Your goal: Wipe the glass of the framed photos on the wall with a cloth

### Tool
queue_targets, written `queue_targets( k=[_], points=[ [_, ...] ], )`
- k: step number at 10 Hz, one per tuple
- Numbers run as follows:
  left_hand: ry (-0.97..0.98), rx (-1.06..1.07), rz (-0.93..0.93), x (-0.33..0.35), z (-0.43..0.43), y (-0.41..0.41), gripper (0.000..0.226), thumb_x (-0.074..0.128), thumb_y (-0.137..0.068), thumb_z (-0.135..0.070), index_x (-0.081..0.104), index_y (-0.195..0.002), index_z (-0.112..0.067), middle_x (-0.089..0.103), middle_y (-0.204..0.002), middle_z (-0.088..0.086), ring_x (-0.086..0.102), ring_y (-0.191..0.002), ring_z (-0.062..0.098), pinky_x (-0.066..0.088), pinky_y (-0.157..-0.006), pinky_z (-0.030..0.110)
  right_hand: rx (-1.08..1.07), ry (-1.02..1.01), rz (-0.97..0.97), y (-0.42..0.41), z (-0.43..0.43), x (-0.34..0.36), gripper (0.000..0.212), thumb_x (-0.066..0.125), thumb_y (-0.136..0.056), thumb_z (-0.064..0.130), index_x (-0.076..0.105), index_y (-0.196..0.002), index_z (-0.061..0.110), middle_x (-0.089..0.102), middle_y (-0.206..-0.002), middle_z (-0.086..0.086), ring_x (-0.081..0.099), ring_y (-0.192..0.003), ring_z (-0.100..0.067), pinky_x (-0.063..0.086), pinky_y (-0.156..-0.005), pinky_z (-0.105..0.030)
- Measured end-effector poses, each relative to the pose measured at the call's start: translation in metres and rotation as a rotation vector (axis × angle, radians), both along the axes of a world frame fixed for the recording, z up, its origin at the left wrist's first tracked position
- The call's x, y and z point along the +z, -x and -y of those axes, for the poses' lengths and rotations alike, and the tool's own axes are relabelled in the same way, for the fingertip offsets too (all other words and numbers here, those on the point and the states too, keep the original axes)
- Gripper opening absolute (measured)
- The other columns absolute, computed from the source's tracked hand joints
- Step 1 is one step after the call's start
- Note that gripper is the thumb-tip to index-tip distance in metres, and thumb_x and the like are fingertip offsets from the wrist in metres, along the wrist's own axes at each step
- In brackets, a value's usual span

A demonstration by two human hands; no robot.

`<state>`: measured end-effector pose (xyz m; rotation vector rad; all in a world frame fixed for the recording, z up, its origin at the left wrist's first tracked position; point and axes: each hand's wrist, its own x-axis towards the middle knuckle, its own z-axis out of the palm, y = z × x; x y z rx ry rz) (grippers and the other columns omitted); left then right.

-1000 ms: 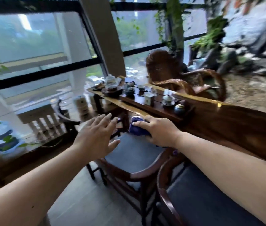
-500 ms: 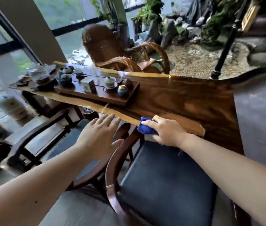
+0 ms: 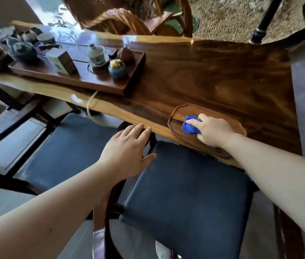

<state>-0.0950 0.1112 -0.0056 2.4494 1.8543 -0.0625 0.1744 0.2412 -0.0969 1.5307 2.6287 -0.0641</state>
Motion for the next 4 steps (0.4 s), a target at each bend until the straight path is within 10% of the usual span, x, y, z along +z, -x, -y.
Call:
queue_targets(
  k=[1,4],
  points=[
    [0.036,0.002,-0.006,-0.017,-0.009,0.006,0.079,0.037,-0.084,-0.064,0.021,-0.147,-0.018,0.03,-0.153,0.007,0.022,-0.14,0.023,0.026,-0.112,0.04,-0.038,0.014,-0.083,-0.001,-0.011,-0.029,0.054,0.054,-0.084,0.026,0.038,-0.136,0.03,0.048,-0.114,-0.008,0.049,-0.099,-0.028,0.044,-0.07,-0.038],
    [0.083,-0.008,-0.078,-0.025,-0.022,0.035,0.077,0.034,-0.086,-0.062,0.022,-0.147,-0.017,0.029,-0.154,0.009,0.02,-0.141,0.025,0.021,-0.113,0.039,-0.144,0.168,-0.108,-0.001,-0.025,-0.046,0.072,0.033,-0.079,0.069,0.016,-0.142,0.04,0.023,-0.152,-0.01,0.02,-0.137,-0.031,0.014,-0.111,-0.053]
  ],
)
